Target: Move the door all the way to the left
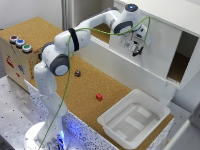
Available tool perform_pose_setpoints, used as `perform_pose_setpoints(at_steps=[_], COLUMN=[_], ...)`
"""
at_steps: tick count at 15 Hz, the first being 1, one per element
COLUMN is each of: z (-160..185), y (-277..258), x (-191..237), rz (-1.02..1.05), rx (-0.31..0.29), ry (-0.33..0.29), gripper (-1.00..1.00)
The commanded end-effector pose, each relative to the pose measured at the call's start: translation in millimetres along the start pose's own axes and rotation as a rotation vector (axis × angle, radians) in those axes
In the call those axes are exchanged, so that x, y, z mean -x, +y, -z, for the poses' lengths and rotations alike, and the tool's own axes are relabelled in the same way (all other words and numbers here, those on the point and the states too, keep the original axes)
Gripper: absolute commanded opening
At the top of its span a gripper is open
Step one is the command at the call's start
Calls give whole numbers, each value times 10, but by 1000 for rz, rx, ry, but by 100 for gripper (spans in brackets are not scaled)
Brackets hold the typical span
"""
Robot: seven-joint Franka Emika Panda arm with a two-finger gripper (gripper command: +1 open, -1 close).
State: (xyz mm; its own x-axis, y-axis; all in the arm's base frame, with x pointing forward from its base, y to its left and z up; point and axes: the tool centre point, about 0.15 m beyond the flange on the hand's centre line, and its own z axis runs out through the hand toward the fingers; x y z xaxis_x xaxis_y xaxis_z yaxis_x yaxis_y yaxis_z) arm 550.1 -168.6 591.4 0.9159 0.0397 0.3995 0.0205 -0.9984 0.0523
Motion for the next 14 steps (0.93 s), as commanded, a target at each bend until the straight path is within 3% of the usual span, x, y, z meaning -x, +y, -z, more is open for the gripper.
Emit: perform_pose_setpoints(at_steps=[1, 8, 14], z=[-442, -510, -499], y=[-705, -1105, -1550], x=[54, 36, -59], rz=[-7, 57, 55], rx=[194, 114, 135], ry=[39, 73, 81], gripper=[-100, -100, -100])
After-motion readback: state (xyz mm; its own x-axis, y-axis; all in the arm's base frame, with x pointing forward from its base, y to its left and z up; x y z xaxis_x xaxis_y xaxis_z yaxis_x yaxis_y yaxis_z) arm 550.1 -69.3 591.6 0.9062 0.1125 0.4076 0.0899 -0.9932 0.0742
